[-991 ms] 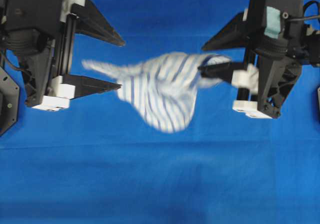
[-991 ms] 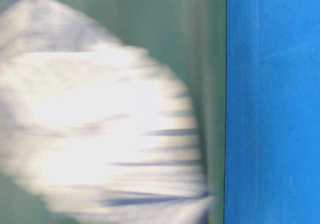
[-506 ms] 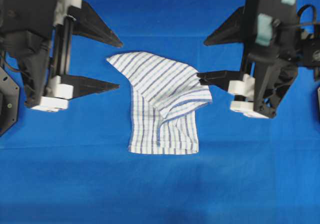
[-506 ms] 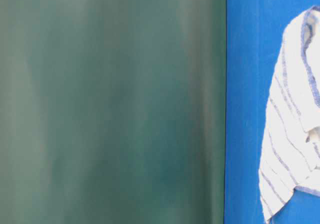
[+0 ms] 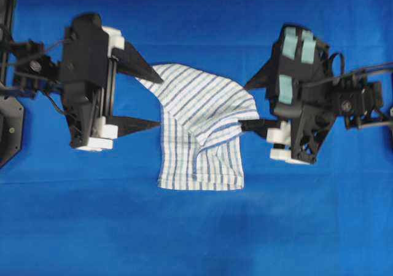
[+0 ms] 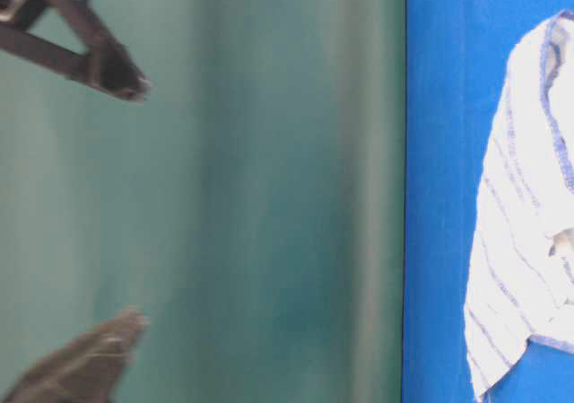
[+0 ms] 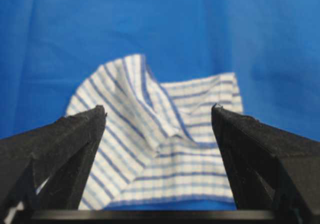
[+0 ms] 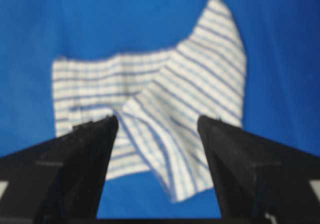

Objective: Lift the towel with both arms.
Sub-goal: 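Release the towel and hold both grippers open beside it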

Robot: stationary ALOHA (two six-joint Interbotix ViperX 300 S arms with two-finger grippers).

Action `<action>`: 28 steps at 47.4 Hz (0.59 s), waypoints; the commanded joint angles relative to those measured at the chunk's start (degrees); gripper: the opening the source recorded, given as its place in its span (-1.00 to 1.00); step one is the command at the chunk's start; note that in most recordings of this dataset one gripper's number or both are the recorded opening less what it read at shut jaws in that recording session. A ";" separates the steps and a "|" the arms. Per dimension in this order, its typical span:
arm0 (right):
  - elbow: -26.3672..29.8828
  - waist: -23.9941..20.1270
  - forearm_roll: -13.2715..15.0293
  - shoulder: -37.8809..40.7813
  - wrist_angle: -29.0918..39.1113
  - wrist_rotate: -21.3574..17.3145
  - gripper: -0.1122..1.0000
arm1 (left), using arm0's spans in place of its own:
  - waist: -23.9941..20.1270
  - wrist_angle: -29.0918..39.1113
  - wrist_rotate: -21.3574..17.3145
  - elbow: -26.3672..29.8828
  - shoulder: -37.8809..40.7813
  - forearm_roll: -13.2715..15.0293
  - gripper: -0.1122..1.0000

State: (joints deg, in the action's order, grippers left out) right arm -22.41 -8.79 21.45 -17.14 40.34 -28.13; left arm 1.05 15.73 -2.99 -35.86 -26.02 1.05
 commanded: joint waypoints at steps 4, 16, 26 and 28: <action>-4.83 0.53 0.26 -0.44 -7.38 -1.58 0.39 | -0.09 -6.86 -0.18 -3.69 -0.09 0.09 0.67; -12.30 2.29 0.26 -0.26 -16.35 -3.43 0.39 | -0.09 -15.73 -0.18 -10.90 0.88 0.00 0.67; -16.26 3.08 0.26 1.85 -22.24 -4.48 0.39 | -0.09 -20.57 -0.18 -14.59 4.04 0.09 0.66; -16.88 3.16 0.26 2.64 -23.29 -4.48 0.39 | -0.09 -21.53 -0.18 -15.21 4.92 0.09 0.66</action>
State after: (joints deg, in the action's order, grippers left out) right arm -39.20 -5.89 21.53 -14.85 18.98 -32.52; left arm 1.05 -4.04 -3.16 -51.06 -21.80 1.05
